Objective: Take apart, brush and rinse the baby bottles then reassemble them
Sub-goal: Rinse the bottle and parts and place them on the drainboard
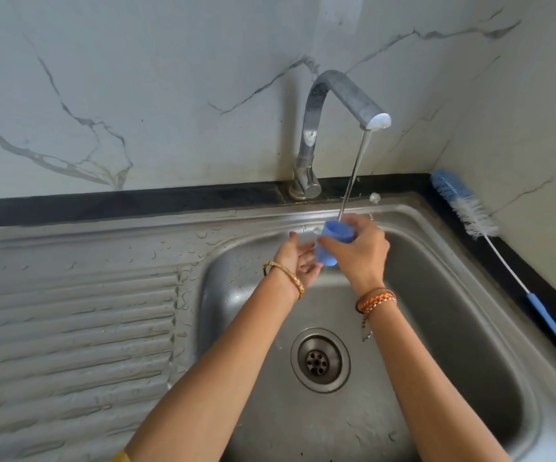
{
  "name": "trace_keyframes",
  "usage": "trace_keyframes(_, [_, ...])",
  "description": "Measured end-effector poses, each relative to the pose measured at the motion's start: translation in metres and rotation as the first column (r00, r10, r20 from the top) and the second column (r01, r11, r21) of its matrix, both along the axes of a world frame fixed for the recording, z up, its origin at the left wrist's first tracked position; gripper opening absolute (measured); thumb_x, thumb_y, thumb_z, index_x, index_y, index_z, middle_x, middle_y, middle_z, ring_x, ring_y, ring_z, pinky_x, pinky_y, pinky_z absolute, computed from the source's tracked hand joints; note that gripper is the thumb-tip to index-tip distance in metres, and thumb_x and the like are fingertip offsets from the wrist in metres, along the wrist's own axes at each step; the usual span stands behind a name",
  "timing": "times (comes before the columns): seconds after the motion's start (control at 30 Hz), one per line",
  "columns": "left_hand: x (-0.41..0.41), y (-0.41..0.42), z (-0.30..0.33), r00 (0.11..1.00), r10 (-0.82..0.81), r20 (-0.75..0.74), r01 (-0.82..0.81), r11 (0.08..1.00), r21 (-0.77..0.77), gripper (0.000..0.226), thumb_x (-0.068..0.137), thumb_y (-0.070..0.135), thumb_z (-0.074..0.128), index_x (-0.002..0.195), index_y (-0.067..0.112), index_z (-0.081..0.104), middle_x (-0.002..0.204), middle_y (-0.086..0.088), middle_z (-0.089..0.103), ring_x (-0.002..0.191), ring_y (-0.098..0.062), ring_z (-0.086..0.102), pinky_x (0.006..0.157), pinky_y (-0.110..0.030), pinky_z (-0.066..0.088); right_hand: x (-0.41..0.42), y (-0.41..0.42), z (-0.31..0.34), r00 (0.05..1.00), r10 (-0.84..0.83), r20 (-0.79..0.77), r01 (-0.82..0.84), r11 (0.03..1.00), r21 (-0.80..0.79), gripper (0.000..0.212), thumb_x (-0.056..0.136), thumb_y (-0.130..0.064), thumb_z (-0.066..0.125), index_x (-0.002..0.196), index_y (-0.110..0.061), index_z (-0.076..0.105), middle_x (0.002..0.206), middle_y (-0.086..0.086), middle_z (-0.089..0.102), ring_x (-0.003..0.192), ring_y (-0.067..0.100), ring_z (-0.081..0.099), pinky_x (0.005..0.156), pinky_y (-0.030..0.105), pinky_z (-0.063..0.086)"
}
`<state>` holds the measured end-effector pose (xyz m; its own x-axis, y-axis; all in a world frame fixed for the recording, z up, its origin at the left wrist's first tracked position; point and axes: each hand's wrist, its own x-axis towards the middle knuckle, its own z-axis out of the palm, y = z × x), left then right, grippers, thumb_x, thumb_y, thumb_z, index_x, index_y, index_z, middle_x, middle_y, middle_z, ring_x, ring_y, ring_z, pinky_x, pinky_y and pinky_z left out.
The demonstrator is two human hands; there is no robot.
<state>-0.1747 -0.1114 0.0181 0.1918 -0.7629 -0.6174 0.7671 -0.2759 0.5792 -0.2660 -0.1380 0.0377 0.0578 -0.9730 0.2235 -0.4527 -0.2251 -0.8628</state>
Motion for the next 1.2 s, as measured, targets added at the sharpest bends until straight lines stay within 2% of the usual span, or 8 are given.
trace_keyframes(0.2, [-0.002, 0.000, 0.001, 0.998, 0.028, -0.060, -0.026, 0.999, 0.025, 0.047, 0.100, 0.038, 0.033, 0.108, -0.003, 0.054, 0.103, -0.013, 0.054, 0.095, -0.025, 0.052, 0.093, -0.032, 0.043, 0.009, -0.001, 0.000, 0.999, 0.006, -0.033, -0.005, 0.999, 0.042, 0.039, 0.074, -0.016, 0.077, 0.108, -0.005, 0.060, 0.098, 0.005, 0.062, 0.094, 0.021, 0.062, 0.076, 0.025, 0.047])
trace_keyframes(0.33, [-0.002, -0.004, 0.005, 1.000, -0.018, -0.005, 0.018, 1.000, -0.019, 0.046, 0.101, 0.031, 0.033, 0.128, -0.004, 0.046, 0.131, -0.016, 0.050, 0.126, -0.032, 0.043, 0.104, -0.035, 0.034, 0.007, 0.001, 0.003, 0.980, -0.037, 0.197, 0.058, 0.993, -0.103, 0.038, 0.079, -0.016, 0.072, 0.114, -0.012, 0.058, 0.108, -0.004, 0.057, 0.084, -0.004, 0.058, 0.076, 0.014, 0.049])
trace_keyframes(0.47, [-0.007, -0.008, 0.014, 1.000, -0.007, -0.011, 0.006, 0.999, -0.054, 0.033, 0.100, 0.025, 0.039, 0.113, -0.002, 0.053, 0.090, -0.014, 0.060, 0.081, -0.023, 0.058, 0.082, -0.031, 0.046, 0.004, -0.008, -0.003, 0.919, -0.117, 0.376, 0.008, 0.960, 0.280, 0.024, 0.087, -0.021, 0.063, 0.106, -0.007, 0.060, 0.102, 0.006, 0.061, 0.094, 0.015, 0.061, 0.079, 0.027, 0.053])
trace_keyframes(0.57, [-0.012, -0.017, 0.022, 0.987, -0.075, 0.140, 0.084, 0.995, -0.061, 0.025, 0.100, 0.019, 0.040, 0.086, 0.006, 0.057, 0.074, -0.007, 0.063, 0.069, -0.015, 0.054, 0.060, -0.021, 0.048, -0.002, -0.018, -0.006, 0.565, -0.414, 0.714, -0.185, 0.780, 0.598, 0.029, 0.091, -0.023, 0.056, 0.112, -0.002, 0.053, 0.095, 0.012, 0.059, 0.085, 0.023, 0.060, 0.070, 0.030, 0.052])
trace_keyframes(0.67, [-0.016, -0.023, 0.025, 0.952, -0.056, 0.302, 0.067, 0.997, -0.029, 0.020, 0.096, 0.009, 0.045, 0.095, 0.000, 0.062, 0.103, -0.018, 0.058, 0.075, -0.018, 0.052, 0.068, -0.024, 0.047, -0.006, -0.021, -0.010, 0.315, -0.589, 0.744, -0.462, 0.589, 0.662, 0.042, 0.090, -0.025, 0.057, 0.125, -0.006, 0.044, 0.097, 0.018, 0.054, 0.083, 0.027, 0.057, 0.065, 0.033, 0.053])
trace_keyframes(0.87, [-0.005, -0.014, 0.007, 0.993, 0.081, 0.086, -0.084, 0.996, 0.034, 0.032, 0.097, 0.016, 0.046, 0.124, -0.002, 0.047, 0.111, -0.020, 0.054, 0.103, -0.031, 0.056, 0.082, -0.035, 0.044, 0.011, -0.025, 0.005, 0.602, -0.343, 0.721, -0.376, 0.675, 0.635, 0.028, 0.088, -0.011, 0.060, 0.113, -0.005, 0.048, 0.107, 0.017, 0.055, 0.093, 0.027, 0.057, 0.090, 0.038, 0.049])
trace_keyframes(1.0, [-0.005, -0.006, 0.011, 0.974, 0.119, -0.193, -0.131, 0.990, -0.050, 0.025, 0.099, 0.020, 0.041, 0.091, -0.003, 0.049, 0.087, -0.018, 0.052, 0.077, -0.027, 0.054, 0.079, -0.039, 0.048, 0.014, -0.016, 0.008, 0.893, 0.039, 0.449, -0.239, 0.886, 0.398, 0.029, 0.084, -0.004, 0.064, 0.111, -0.012, 0.056, 0.120, 0.009, 0.052, 0.108, 0.022, 0.053, 0.090, 0.030, 0.049])
trace_keyframes(1.2, [-0.005, -0.018, 0.009, 0.990, 0.106, -0.096, -0.112, 0.992, -0.059, 0.031, 0.100, 0.033, 0.038, 0.106, 0.006, 0.051, 0.086, -0.011, 0.058, 0.073, -0.018, 0.057, 0.058, -0.026, 0.052, -0.003, 0.000, -0.005, 0.931, 0.261, 0.254, -0.271, 0.962, 0.007, 0.053, 0.078, -0.002, 0.070, 0.127, -0.011, 0.052, 0.119, 0.000, 0.058, 0.107, 0.012, 0.059, 0.093, 0.025, 0.049])
